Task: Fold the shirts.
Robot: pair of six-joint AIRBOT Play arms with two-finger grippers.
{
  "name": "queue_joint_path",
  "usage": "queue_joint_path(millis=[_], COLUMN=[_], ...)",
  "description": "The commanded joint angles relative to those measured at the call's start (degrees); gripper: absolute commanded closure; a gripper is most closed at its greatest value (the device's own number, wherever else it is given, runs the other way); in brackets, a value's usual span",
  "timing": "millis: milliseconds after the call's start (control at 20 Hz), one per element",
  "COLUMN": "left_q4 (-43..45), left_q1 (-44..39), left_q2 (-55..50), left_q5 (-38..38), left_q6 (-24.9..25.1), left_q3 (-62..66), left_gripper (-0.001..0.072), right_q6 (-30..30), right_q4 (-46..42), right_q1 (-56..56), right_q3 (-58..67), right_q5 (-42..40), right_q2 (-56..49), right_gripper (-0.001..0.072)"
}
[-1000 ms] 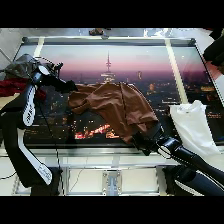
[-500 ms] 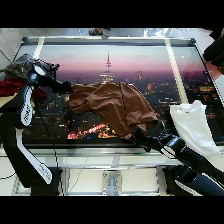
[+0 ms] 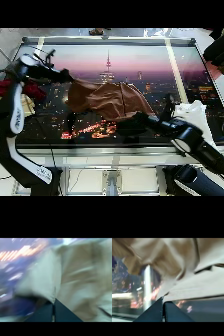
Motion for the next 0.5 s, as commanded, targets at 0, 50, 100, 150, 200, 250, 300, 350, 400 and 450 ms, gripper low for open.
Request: queue_joint_path(millis=[0,50,100,150,200,250,300,350,400,450], left_q4=[-8.6,-8.6,-8.6,-8.6,-8.5,-8.5,-8.5,-8.5,-7.5,-5.0], left_q1=[7.3,10.2,13.4,16.4,19.8,23.0,26.7,30.0,33.0,35.0], left_q2=[16.9,22.3,28.2,33.3,38.6,42.9,47.0,50.0,52.4,53.9], left_q5=[-1.4,-1.5,-1.3,-0.6,0.2,0.8,1.2,1.1,0.7,0.5], left_q6=[1.1,1.1,1.1,1.1,1.1,1.1,1.1,1.1,1.1,0.3], left_q3=[0.1,0.1,0.1,0.1,0.1,0.1,0.1,0.1,0.1,0.1], left_gripper=[0.0693,0.0693,0.0693,0.0693,0.0693,0.0693,0.0693,0.0694,0.0693,0.0694], right_q6=[-14.1,-15.4,-17.3,-19.8,-22.1,-24.5,-26.6,-28.9,-30.6,-31.6], right_q4=[-10.4,-12.3,-12.9,-12.8,-12.3,-12.3,-12.4,-12.9,-13.6,-14.8], right_q1=[-1.9,-1.9,-1.9,-1.9,-1.9,-1.9,-1.9,-1.9,-1.9,-1.9], right_q3=[17.2,22.0,26.9,31.2,34.6,37.7,40.3,42.2,43.4,44.5], right_q5=[18.3,21.2,23.3,24.2,24.5,24.6,24.3,23.4,22.3,21.2], right_q2=[3.3,4.5,5.7,6.6,7.0,7.0,6.9,6.8,6.3,5.8], right_gripper=[0.0705,0.0704,0.0705,0.0705,0.0705,0.0705,0.0705,0.0705,0.0705,0.0706])
